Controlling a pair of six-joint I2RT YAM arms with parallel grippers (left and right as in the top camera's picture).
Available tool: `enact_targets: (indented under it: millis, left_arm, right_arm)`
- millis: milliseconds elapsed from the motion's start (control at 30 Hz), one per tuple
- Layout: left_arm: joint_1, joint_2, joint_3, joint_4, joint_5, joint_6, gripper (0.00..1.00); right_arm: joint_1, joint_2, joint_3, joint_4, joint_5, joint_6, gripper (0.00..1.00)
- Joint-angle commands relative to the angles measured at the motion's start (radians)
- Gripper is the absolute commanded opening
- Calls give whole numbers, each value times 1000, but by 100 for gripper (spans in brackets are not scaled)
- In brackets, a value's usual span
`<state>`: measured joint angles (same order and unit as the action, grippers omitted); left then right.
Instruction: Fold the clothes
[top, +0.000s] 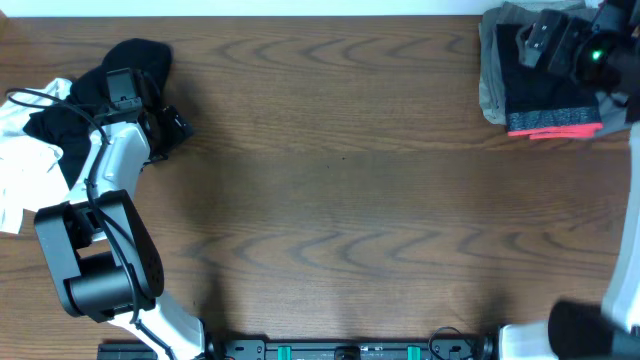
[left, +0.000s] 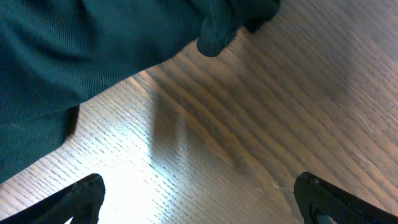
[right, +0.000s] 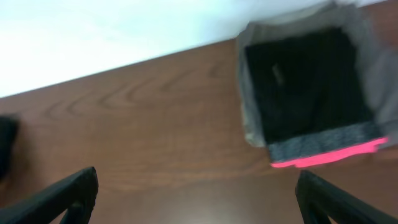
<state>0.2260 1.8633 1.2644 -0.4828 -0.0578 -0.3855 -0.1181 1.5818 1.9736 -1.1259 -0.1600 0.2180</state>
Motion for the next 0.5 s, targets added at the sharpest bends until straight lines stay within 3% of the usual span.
enact_targets:
  millis: [0,467]
  left_arm:
    - [-3,6,-11,-2,-2,6,98]
    - [-3,6,-11,-2,-2,6,98]
  right_arm:
    - [20,-186,-156,125,137,-32,99]
    - [20,-797,-1212,885,108,-32,99]
